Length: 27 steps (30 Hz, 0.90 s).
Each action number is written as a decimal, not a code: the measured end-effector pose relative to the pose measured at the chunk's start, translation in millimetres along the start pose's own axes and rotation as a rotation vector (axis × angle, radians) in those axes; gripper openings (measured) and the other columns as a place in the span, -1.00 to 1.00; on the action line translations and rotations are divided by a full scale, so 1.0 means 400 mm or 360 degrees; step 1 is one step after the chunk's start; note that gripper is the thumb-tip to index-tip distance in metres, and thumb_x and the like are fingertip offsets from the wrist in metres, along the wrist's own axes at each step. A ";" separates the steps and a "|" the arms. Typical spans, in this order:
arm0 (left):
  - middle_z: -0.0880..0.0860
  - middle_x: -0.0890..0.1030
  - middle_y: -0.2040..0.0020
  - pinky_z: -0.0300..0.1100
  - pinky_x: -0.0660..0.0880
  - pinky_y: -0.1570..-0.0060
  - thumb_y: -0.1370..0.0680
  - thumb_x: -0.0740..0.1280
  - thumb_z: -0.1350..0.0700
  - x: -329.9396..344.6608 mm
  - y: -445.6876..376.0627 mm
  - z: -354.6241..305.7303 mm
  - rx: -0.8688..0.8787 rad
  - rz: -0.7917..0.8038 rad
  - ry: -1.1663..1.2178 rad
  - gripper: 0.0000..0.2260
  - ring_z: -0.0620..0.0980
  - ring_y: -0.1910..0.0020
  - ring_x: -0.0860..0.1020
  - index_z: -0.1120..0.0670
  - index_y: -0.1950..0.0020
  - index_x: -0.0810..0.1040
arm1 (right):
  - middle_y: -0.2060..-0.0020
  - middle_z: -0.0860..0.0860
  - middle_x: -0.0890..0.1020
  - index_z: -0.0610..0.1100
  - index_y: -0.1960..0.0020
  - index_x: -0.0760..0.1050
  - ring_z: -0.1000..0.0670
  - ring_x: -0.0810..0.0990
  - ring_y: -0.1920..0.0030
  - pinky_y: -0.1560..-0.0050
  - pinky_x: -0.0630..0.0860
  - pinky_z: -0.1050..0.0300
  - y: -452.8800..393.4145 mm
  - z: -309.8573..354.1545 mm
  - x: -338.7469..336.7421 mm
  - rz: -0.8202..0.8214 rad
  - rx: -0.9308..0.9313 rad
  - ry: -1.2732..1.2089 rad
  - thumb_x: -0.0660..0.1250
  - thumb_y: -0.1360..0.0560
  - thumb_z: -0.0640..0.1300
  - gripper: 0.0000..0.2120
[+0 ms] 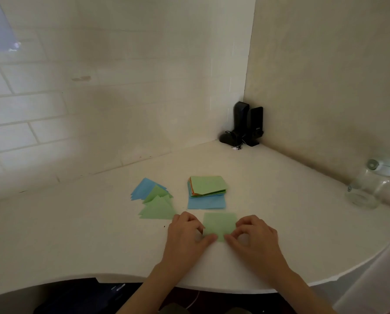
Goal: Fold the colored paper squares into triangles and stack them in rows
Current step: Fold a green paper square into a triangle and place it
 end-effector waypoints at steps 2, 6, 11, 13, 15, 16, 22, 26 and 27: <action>-0.10 0.43 0.10 -0.22 0.33 0.07 -0.29 0.34 -0.34 0.009 -0.002 -0.007 -0.0070 0.0041 -0.0117 -0.58 -0.09 0.07 0.34 0.02 0.23 0.57 | 0.09 0.23 0.45 0.11 0.31 0.55 0.25 0.41 -0.02 -0.07 0.15 0.19 0.000 0.008 0.005 -0.0085 0.0046 0.0073 0.37 -0.34 0.21 -0.80; -0.12 0.35 0.07 -0.24 0.24 0.09 -0.32 0.23 -0.40 0.017 -0.010 -0.016 -0.0139 0.0131 -0.0315 -0.54 -0.09 0.03 0.30 -0.02 0.17 0.55 | 0.12 0.21 0.42 0.11 0.32 0.52 0.22 0.41 0.01 -0.02 0.10 0.20 -0.001 0.017 0.013 -0.0129 0.0062 0.0135 0.35 -0.32 0.29 -0.74; -0.11 0.37 0.02 -0.23 0.29 0.01 -0.35 0.35 -0.31 0.015 -0.023 -0.009 -0.0198 0.0258 -0.0288 -0.64 -0.08 -0.04 0.32 -0.05 0.09 0.54 | 0.10 0.24 0.38 0.15 0.22 0.45 0.19 0.39 -0.01 -0.05 0.12 0.19 -0.006 0.022 0.008 -0.0064 0.0092 0.0087 0.37 -0.32 0.24 -0.80; -0.10 0.41 0.05 -0.23 0.31 0.01 -0.34 0.40 -0.25 0.011 -0.025 0.000 -0.0215 0.0253 -0.0130 -0.68 -0.09 0.00 0.33 -0.06 0.10 0.52 | 0.06 0.23 0.40 0.18 0.14 0.42 0.17 0.37 -0.04 -0.05 0.10 0.18 -0.013 0.025 0.002 0.0017 0.0134 0.0057 0.38 -0.32 0.22 -0.78; -0.10 0.45 0.10 -0.21 0.34 0.02 -0.32 0.46 -0.16 0.007 -0.024 0.012 -0.0203 0.0223 0.0048 -0.71 -0.09 0.04 0.37 -0.05 0.14 0.48 | 0.03 0.23 0.41 0.21 0.08 0.41 0.16 0.36 -0.08 -0.06 0.09 0.17 -0.020 0.026 -0.007 0.0096 0.0170 0.0022 0.40 -0.32 0.20 -0.76; -0.10 0.46 0.12 -0.20 0.36 0.03 -0.31 0.48 -0.12 0.004 -0.024 0.018 -0.0196 0.0225 0.0104 -0.72 -0.09 0.06 0.38 -0.04 0.15 0.47 | 0.02 0.23 0.42 0.22 0.07 0.42 0.16 0.36 -0.09 -0.06 0.09 0.16 -0.023 0.026 -0.011 0.0133 0.0184 -0.0003 0.40 -0.32 0.19 -0.75; -0.07 0.49 0.15 -0.44 0.30 0.11 -0.33 0.50 0.09 -0.017 -0.031 0.030 -0.0192 0.0345 0.0301 -0.74 -0.13 0.10 0.43 -0.16 0.26 0.44 | 0.02 0.23 0.45 0.31 0.13 0.39 0.16 0.39 -0.09 -0.14 0.16 0.12 -0.034 0.025 -0.027 0.0291 0.0243 -0.0122 0.45 -0.32 0.07 -0.73; -0.06 0.48 0.15 -0.32 0.33 0.05 -0.36 0.47 0.10 -0.022 -0.033 0.019 -0.0132 0.0383 0.0271 -0.81 -0.13 0.09 0.44 -0.19 0.27 0.55 | -0.02 0.22 0.50 0.35 0.16 0.40 0.15 0.46 -0.12 -0.29 0.30 -0.02 -0.035 0.018 -0.046 0.0425 0.0251 -0.0275 0.51 -0.28 -0.04 -0.62; -0.07 0.47 0.15 -0.27 0.35 0.03 -0.38 0.46 0.10 -0.023 -0.036 0.015 -0.0109 0.0411 0.0231 -0.81 -0.10 0.08 0.45 -0.21 0.27 0.57 | -0.02 0.23 0.51 0.36 0.15 0.42 0.15 0.47 -0.13 -0.29 0.32 -0.01 -0.035 0.022 -0.052 0.0455 0.0248 -0.0287 0.51 -0.28 -0.01 -0.64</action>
Point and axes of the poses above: each hand's wrist, its own y-axis away from the middle knuckle, its own x-axis out of the palm, z = x × y, the point moved 2 cm from there along -y, towards the middle knuckle
